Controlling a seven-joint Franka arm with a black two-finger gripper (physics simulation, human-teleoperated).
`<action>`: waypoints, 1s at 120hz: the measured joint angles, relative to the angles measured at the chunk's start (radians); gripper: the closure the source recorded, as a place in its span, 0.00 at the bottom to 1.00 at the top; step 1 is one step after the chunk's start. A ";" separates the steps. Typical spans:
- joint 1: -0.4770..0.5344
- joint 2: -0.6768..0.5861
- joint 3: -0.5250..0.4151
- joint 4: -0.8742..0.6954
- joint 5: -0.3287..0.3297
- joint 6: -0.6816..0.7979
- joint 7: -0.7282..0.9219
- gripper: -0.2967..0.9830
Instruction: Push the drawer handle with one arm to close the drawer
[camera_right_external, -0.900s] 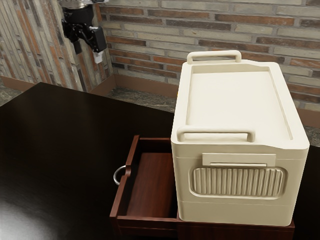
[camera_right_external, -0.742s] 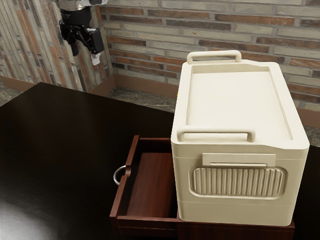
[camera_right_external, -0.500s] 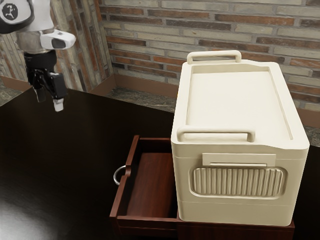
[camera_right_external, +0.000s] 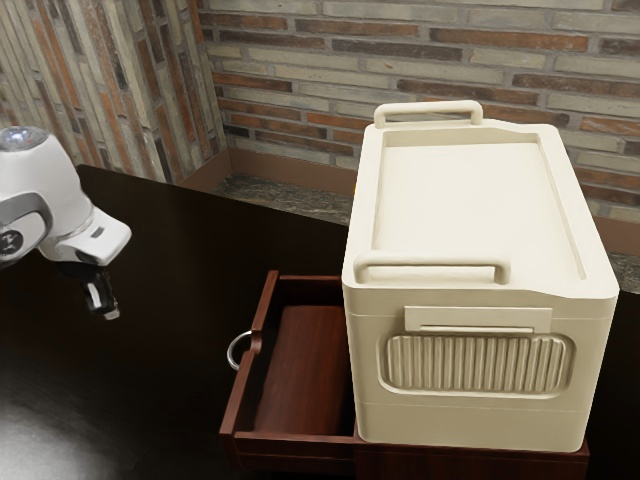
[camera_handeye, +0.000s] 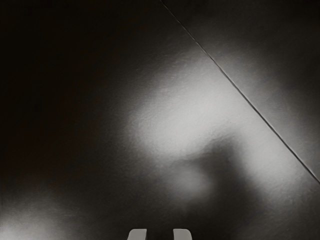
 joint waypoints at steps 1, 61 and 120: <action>-0.003 0.003 0.003 -0.003 0.000 0.011 0.007 0.81; -0.113 0.093 -0.045 -0.023 -0.223 0.043 0.294 0.84; -0.115 0.237 -0.253 0.085 -0.370 -0.005 0.376 0.85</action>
